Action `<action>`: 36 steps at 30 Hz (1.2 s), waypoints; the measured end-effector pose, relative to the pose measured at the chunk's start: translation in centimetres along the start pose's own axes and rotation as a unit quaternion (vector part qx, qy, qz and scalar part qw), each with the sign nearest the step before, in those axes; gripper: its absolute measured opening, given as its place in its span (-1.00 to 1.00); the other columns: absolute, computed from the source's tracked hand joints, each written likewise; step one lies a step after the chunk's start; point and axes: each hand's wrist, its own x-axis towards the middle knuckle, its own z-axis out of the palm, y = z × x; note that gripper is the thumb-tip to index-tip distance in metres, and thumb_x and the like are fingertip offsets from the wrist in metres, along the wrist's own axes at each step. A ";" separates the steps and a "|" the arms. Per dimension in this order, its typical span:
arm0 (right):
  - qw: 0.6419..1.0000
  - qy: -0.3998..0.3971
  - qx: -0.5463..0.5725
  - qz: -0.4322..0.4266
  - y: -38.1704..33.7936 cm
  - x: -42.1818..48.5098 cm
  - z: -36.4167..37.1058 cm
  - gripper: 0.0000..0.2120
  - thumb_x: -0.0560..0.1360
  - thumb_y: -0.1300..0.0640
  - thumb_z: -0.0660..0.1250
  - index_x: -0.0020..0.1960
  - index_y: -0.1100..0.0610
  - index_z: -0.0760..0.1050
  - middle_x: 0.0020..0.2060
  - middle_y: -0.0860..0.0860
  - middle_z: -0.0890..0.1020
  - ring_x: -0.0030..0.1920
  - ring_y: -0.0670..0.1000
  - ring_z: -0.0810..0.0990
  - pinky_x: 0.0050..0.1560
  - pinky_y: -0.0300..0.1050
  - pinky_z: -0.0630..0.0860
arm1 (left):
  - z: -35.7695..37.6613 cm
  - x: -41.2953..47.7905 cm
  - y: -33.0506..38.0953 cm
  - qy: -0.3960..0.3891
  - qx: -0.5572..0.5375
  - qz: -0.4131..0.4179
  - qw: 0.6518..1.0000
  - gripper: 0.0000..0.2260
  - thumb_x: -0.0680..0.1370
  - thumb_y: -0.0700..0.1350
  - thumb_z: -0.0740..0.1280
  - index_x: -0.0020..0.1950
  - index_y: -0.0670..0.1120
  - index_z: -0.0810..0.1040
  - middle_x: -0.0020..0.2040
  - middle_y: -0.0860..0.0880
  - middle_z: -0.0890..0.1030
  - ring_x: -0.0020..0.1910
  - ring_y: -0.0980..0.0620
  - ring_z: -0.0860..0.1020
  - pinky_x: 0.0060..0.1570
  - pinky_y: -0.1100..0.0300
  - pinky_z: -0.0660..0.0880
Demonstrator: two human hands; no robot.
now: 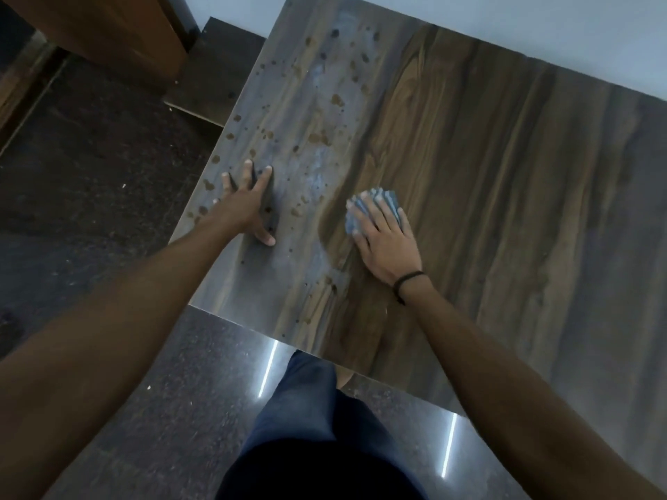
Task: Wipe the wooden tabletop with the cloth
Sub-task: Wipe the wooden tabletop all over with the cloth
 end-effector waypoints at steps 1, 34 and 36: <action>0.999 0.002 0.012 0.031 -1.5 0.5 0.1 -0.50 0.71 -0.09 0.00 0.64 -0.10 0.12 0.63 -0.09 0.12 0.63 0.01 0.01 0.57 0.25 0.07 | 0.0 -0.1 0.0 0.001 -0.001 0.001 1.000 0.35 0.20 0.04 0.69 0.59 0.19 -0.34 0.56 0.04 -0.46 0.54 -0.34 -0.34 0.42 -0.48 0.04; 1.000 0.009 0.015 -0.023 -11.2 -10.7 4.9 -0.50 0.70 -0.06 0.02 0.63 -0.11 0.14 0.63 -0.09 0.15 0.63 -0.01 0.02 0.57 0.23 0.07 | 6.6 -6.0 -5.2 0.027 -0.081 -0.035 0.996 0.30 0.22 0.16 0.66 0.58 0.25 -0.31 0.57 0.01 -0.45 0.54 -0.30 -0.37 0.39 -0.51 -0.09; 0.984 -0.016 -0.016 -0.177 -11.3 -12.5 5.7 -0.51 0.71 -0.05 0.01 0.63 -0.12 0.13 0.63 -0.09 0.13 0.63 -0.01 0.04 0.57 0.18 0.09 | 6.5 -6.0 -5.1 0.026 -0.083 -0.035 0.996 0.30 0.21 0.16 0.66 0.58 0.25 -0.30 0.57 0.01 -0.44 0.54 -0.30 -0.36 0.39 -0.52 -0.09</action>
